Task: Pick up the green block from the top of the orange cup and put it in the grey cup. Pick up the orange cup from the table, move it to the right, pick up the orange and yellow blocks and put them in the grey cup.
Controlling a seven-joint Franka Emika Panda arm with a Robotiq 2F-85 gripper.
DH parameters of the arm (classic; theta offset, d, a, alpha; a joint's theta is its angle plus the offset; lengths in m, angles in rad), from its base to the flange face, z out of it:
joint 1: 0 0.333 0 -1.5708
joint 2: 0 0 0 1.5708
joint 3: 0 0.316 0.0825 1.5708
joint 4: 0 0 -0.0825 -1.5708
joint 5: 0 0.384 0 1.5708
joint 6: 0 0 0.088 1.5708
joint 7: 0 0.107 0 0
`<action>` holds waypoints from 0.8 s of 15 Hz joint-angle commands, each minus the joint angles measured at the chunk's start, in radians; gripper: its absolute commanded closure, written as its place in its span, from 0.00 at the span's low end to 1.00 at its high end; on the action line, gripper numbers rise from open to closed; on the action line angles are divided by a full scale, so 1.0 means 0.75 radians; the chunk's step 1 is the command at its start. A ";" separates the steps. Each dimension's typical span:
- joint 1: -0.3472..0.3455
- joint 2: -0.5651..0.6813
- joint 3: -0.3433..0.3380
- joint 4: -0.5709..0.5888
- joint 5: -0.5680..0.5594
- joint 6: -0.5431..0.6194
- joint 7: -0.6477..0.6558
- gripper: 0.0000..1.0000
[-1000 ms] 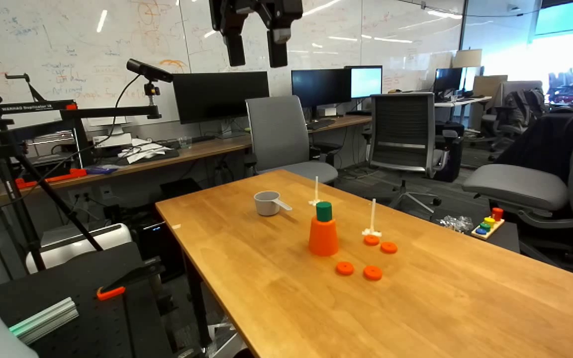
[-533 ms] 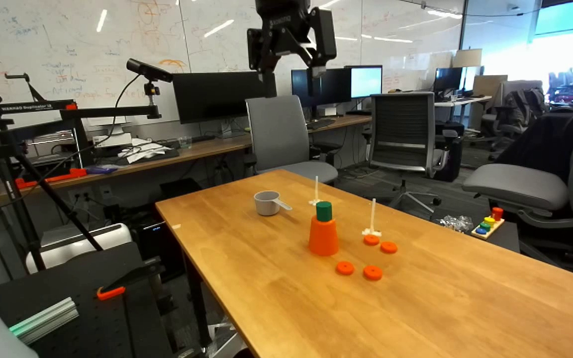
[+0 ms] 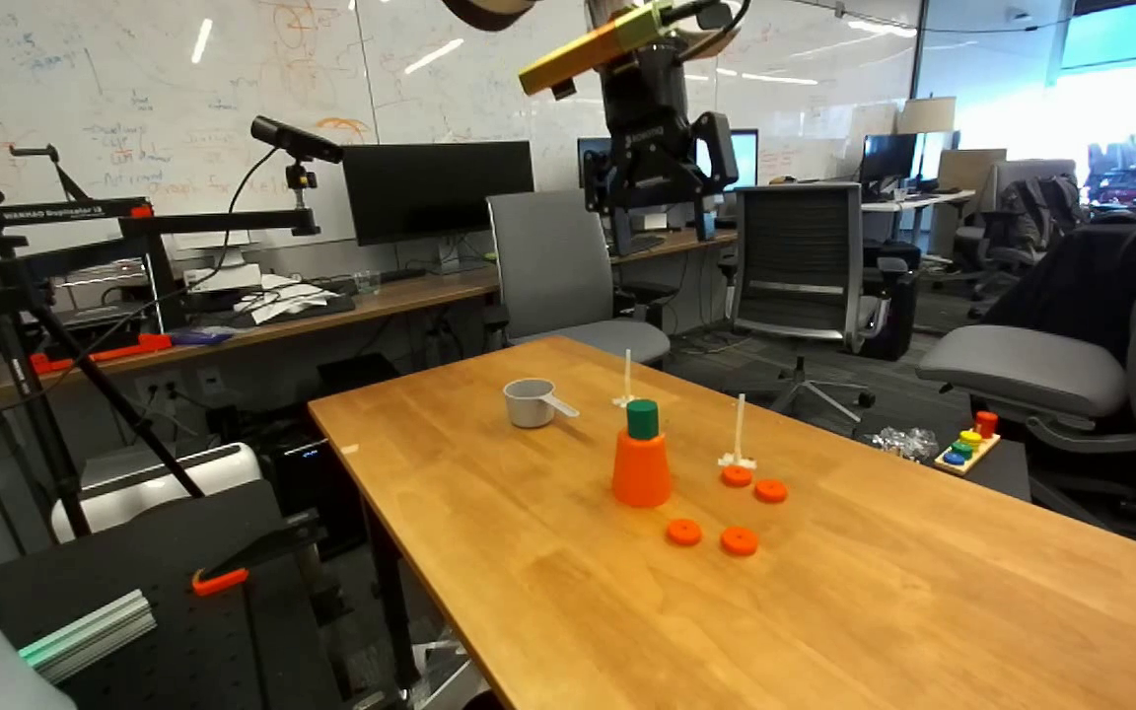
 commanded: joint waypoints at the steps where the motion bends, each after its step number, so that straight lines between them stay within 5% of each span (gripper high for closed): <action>1: 0.039 0.245 -0.001 0.261 -0.049 -0.100 0.039 0.00; 12: 0.120 0.550 0.017 0.446 0.041 -0.214 0.010 0.00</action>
